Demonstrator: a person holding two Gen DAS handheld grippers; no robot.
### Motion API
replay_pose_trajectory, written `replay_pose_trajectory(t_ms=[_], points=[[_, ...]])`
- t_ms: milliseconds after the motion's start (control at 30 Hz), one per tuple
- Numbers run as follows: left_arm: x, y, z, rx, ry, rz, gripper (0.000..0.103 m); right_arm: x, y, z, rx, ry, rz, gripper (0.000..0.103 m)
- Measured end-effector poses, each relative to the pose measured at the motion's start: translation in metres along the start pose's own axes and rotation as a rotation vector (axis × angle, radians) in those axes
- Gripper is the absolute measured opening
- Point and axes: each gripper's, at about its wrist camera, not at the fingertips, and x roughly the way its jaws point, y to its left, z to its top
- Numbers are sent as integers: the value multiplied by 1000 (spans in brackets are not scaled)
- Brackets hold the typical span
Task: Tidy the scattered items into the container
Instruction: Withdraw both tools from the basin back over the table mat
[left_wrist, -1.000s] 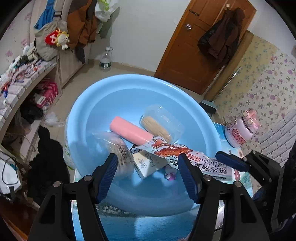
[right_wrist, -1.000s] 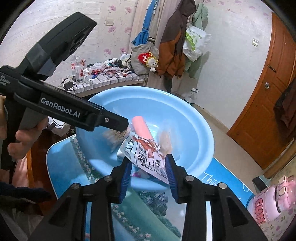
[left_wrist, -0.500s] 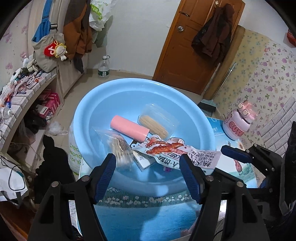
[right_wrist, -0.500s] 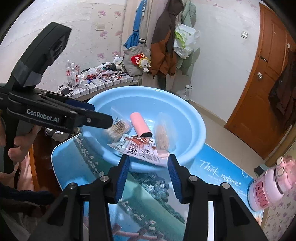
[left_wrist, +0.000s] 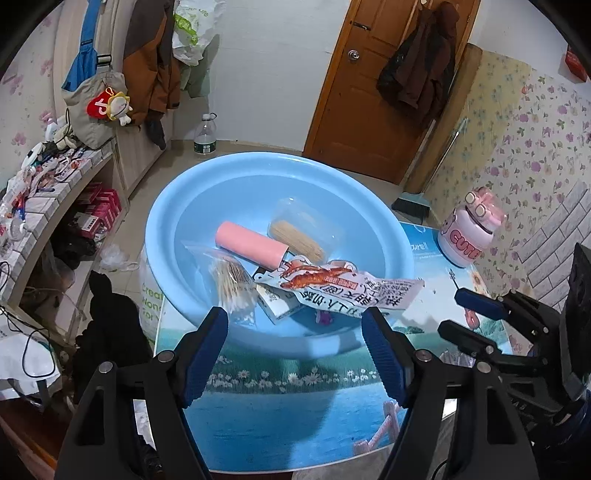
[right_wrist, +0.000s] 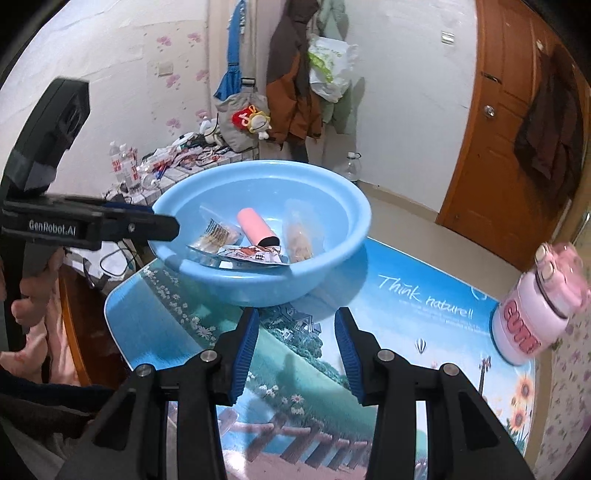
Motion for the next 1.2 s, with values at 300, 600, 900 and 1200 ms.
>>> replay_pose_trajectory(t_ms=[300,600,900,1200], points=[[-12,-12,-5,44,-34,72,86,-15,-2,-3,31,-14,-25,63],[-16,-28,-3,82,-41,124,93,-35,-12,-4,101,-34,-54,87],[-22,-29,5,66,-31,181,96,-40,-19,13,173,1,-61,98],[-21,-38,10,70,-15,202,96,-40,-27,18,259,19,-81,103]])
